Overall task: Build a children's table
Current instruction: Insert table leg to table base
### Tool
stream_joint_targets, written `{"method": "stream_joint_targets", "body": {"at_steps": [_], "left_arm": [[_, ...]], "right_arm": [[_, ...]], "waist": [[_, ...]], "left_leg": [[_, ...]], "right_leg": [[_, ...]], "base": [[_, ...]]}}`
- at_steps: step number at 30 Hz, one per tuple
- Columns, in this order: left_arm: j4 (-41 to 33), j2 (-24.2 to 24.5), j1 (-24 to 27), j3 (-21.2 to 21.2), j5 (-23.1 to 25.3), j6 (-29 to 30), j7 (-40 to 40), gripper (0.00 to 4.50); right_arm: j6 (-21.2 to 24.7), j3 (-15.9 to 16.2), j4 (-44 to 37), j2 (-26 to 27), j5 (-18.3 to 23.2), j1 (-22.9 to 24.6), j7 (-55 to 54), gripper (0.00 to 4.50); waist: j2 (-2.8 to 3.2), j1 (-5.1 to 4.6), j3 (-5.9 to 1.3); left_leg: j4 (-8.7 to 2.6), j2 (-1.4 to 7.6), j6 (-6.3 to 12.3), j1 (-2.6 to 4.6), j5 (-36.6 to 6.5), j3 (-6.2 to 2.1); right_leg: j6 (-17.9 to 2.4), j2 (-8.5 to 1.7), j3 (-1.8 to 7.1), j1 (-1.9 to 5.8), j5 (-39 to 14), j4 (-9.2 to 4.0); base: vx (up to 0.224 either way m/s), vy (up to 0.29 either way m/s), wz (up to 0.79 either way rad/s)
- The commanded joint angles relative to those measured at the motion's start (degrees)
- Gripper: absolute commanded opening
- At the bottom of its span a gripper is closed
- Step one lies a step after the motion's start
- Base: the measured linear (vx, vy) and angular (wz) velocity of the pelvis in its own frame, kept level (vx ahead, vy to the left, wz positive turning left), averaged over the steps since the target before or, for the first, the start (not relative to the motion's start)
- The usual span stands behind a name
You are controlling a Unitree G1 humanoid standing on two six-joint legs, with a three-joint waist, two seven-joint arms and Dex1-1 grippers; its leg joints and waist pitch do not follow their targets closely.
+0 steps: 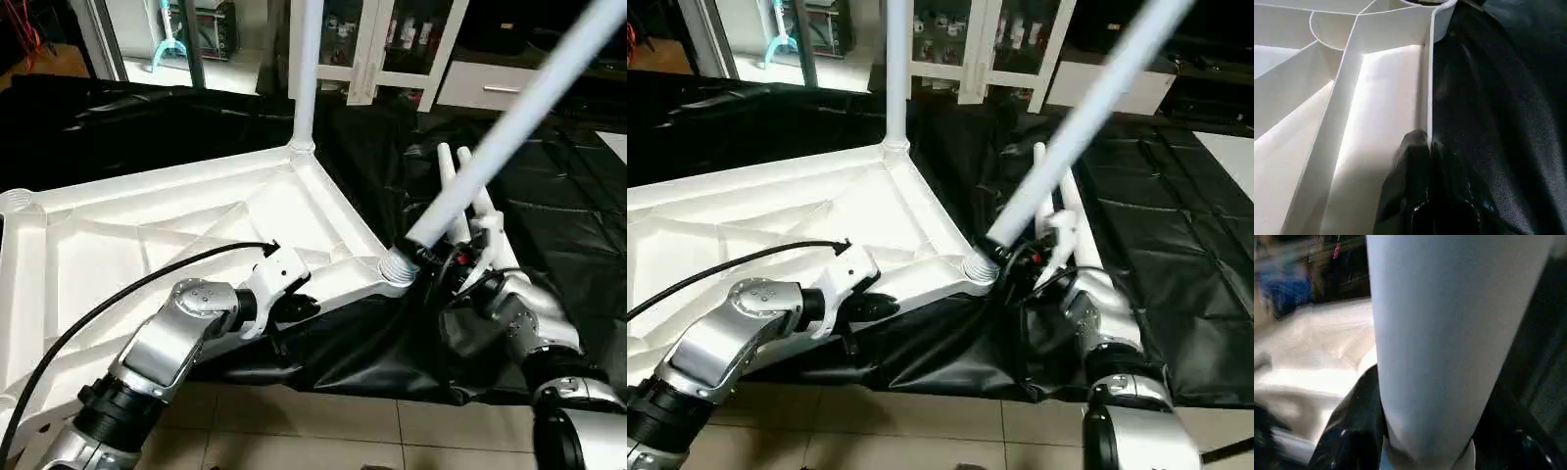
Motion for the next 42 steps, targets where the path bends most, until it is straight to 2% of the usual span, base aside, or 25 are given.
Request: {"method": "stream_joint_targets", "body": {"at_steps": [1, 2, 3, 6, 12, 13, 15, 17, 19, 21, 22, 24, 26, 27, 30, 31, 33, 35, 37, 38, 42], "left_arm": [[-0.25, 0.14, -1.33, 1.67, 0.10, -1.48, 1.13, 0.00], [-0.17, 0.22, -1.35, 1.62, 0.14, -1.54, 1.09, 0.00], [-0.17, 0.27, -1.33, 1.58, 0.21, -1.53, 1.09, 0.00], [-0.26, 0.32, -1.29, 1.54, 0.29, -1.45, 1.12, 0.00], [-0.63, 0.43, -1.03, 1.65, 0.27, -1.25, 1.39, 0.00], [-0.68, 0.49, -0.97, 1.69, 0.21, -1.21, 1.44, 0.00], [-0.69, 0.53, -0.94, 1.71, 0.17, -1.20, 1.47, 0.00], [-0.79, 0.59, -0.85, 1.72, 0.12, -1.12, 1.45, 0.00], [-0.83, 0.60, -0.82, 1.70, 0.11, -1.10, 1.44, 0.00], [-0.66, 0.41, -1.05, 1.72, 0.05, -1.05, 1.48, 0.00], [-0.66, 0.41, -1.05, 1.72, 0.05, -1.05, 1.48, 0.00], [-0.40, 0.14, -1.23, 1.71, -0.04, -1.13, 1.60, 0.00], [-0.35, 0.09, -1.23, 1.70, -0.08, -1.19, 1.64, 0.00], [-0.35, 0.09, -1.23, 1.69, -0.15, -1.23, 1.66, 0.00], [-0.33, 0.06, -1.21, 1.60, -0.19, -1.26, 1.65, 0.00], [-0.30, 0.07, -1.24, 1.55, -0.23, -1.30, 1.61, 0.00], [-0.28, 0.07, -1.25, 1.53, -0.24, -1.32, 1.62, 0.00], [-0.33, 0.15, -1.23, 1.49, -0.28, -1.44, 1.47, 0.00], [-0.34, 0.18, -1.23, 1.48, -0.29, -1.47, 1.43, 0.00], [-0.32, 0.27, -1.24, 1.41, -0.28, -1.57, 1.32, 0.00], [-0.16, 0.39, -1.34, 1.33, -0.29, -1.72, 1.21, 0.00]], "right_arm": [[0.14, 6.29, 4.89, -0.64, -8.54, 4.72, 0.32, 1.90], [-1.75, 8.04, 4.89, -1.49, -10.79, 4.91, 0.21, 1.90], [-2.52, 9.61, 4.50, -2.32, -12.46, 5.15, -0.09, 1.90], [-2.97, 11.34, 3.97, -3.22, -13.98, 5.57, -0.56, 1.90], [-5.18, 12.50, 3.82, -3.10, -14.84, 7.60, -1.26, 1.90], [-5.41, 12.26, 3.80, -2.79, -14.40, 8.14, -1.41, 1.90], [-5.71, 12.18, 3.87, -2.61, -14.13, 8.45, -1.56, 1.90], [-4.11, 10.46, 3.83, -1.78, -11.79, 8.69, -2.07, 1.90], [-3.22, 9.66, 3.79, -1.44, -10.65, 8.63, -2.37, 1.90], [1.27, 5.15, 4.09, 0.08, -5.60, 7.43, -4.78, 1.90], [1.27, 5.15, 4.09, 0.08, -5.60, 7.43, -4.78, 1.90], [5.25, 1.64, 4.01, 1.27, -1.72, 6.75, -6.07, 1.90], [6.46, 1.29, 3.63, 1.50, -0.88, 6.84, -5.54, 1.90], [8.31, 1.54, 3.05, 1.57, -0.29, 7.08, -4.05, 1.90], [9.55, 4.25, 1.99, 0.79, -2.13, 8.02, -0.60, 1.90], [11.26, 4.79, 1.77, 0.46, -2.38, 8.12, 0.63, 1.90], [11.87, 4.92, 1.47, 0.34, -2.36, 8.19, 0.72, 1.90], [9.59, 7.31, 0.87, -0.75, -5.31, 8.92, 0.71, 1.90], [8.54, 8.13, 0.90, -1.07, -6.41, 9.12, 0.52, 1.90], [6.53, 10.33, 0.96, -1.87, -8.76, 9.57, 0.48, 1.90], [5.42, 11.24, 0.49, -2.22, -9.98, 9.85, -0.26, 1.90]], "waist": [[0.95, -0.24, -2.47], [1.10, -0.26, -2.22], [0.91, -0.38, -2.17], [0.84, -0.57, -2.03], [0.62, -0.89, -1.97], [0.86, -0.85, -1.99], [0.86, -0.93, -2.03], [1.08, -1.02, -1.96], [0.91, -1.14, -1.99], [0.95, -1.25, -1.96], [0.97, -1.38, -1.91], [0.90, -1.58, -1.76], [0.98, -1.49, -1.73], [0.95, -1.52, -1.68], [0.92, -1.41, -1.66], [0.92, -1.29, -1.80], [0.83, -1.12, -1.90], [0.87, -1.06, -1.90], [0.83, -1.03, -1.74], [0.85, -0.98, -1.67], [0.85, -1.06, -1.50]], "left_leg": [[-5.02, 1.82, 2.41, 0.56, -9.99, -0.72], [-5.31, 1.85, 1.84, 0.72, -11.67, -0.85], [-5.48, 1.91, 1.31, 0.74, -13.04, -0.92], [-5.75, 1.89, 0.66, 0.98, -15.37, -1.06], [-5.94, 1.93, 0.74, 0.89, -16.43, -1.14], [-5.97, 1.95, 0.75, 0.89, -16.08, -1.13], [-6.17, 2.04, 0.71, 0.92, -16.16, -1.17], [-6.36, 2.04, 0.49, 1.07, -16.77, -1.17], [-6.46, 2.06, 0.51, 1.03, -16.90, -1.17], [-6.59, 2.10, 0.61, 0.97, -16.86, -1.21], [-6.67, 2.10, 0.55, 0.93, -17.18, -1.27], [-6.77, 2.12, 0.39, 0.84, -18.27, -1.33], [-6.75, 2.15, 0.26, 0.98, -18.66, -1.33], [-6.79, 2.10, 0.20, 0.94, -18.80, -1.36], [-6.74, 2.08, 0.15, 0.90, -17.71, -1.30], [-6.63, 2.07, 0.46, 1.03, -16.42, -1.17], [-6.48, 2.05, 1.11, 1.12, -13.73, -0.88], [-6.53, 2.13, 1.62, 0.76, -11.62, -0.92], [-6.57, 2.09, 1.53, 0.79, -12.30, -0.85], [-6.63, 2.17, 1.22, 0.84, -13.22, -0.90], [-6.87, 2.16, 0.29, 0.97, -16.10, -1.07]], "right_leg": [[-14.03, -3.21, 2.10, 1.80, -9.11, -4.90], [-13.51, -3.19, 2.14, 1.69, -11.03, -5.20], [-12.91, -3.07, 2.08, 1.69, -12.14, -5.35], [-12.08, -3.03, 2.10, 1.51, -14.27, -5.69], [-11.60, -3.03, 2.20, 1.35, -14.68, -5.89], [-11.59, -3.09, 2.26, 1.34, -14.15, -5.89], [-11.73, -2.96, 2.13, 1.39, -13.30, -5.86], [-11.91, -2.87, 2.07, 1.39, -12.55, -5.95], [-12.03, -2.86, 2.09, 1.48, -11.79, -5.96], [-12.32, -2.92, 2.15, 1.56, -11.40, -5.95], [-12.39, -2.93, 2.18, 1.60, -11.98, -6.00], [-11.97, -2.98, 2.15, 1.51, -13.70, -6.17], [-11.66, -3.12, 2.18, 1.34, -15.21, -6.39], [-11.33, -3.09, 2.16, 1.36, -16.09, -6.47], [-10.86, -3.20, 2.20, 1.29, -16.41, -6.60], [-11.12, -3.14, 2.25, 1.32, -14.99, -6.50], [-12.10, -3.02, 2.32, 1.38, -11.34, -6.19], [-12.73, -3.12, 2.21, 1.70, -8.98, -5.87], [-12.72, -3.14, 2.17, 1.67, -10.19, -6.03], [-12.41, -3.25, 2.16, 1.56, -11.81, -6.21], [-11.02, -3.21, 2.20, 1.33, -15.67, -6.63]], "base": [[0.000, 0.000, 0.00], [0.000, 0.000, 0.00], [0.000, 0.000, 0.00], [0.000, 0.000, 0.00], [0.000, 0.000, 0.00], [0.000, 0.000, 0.00], [0.000, 0.000, 0.00], [0.000, 0.000, 0.00], [0.000, 0.000, 0.00], [0.000, 0.000, 0.00], [0.000, 0.000, 0.00], [0.000, 0.000, 0.00], [0.000, 0.000, 0.00], [0.000, 0.000, 0.00], [0.000, 0.000, 0.00], [0.000, 0.000, 0.00], [0.000, 0.000, 0.00], [0.000, 0.000, 0.00], [0.000, 0.000, 0.00], [0.000, 0.000, 0.00], [0.000, 0.000, 0.00]]}}
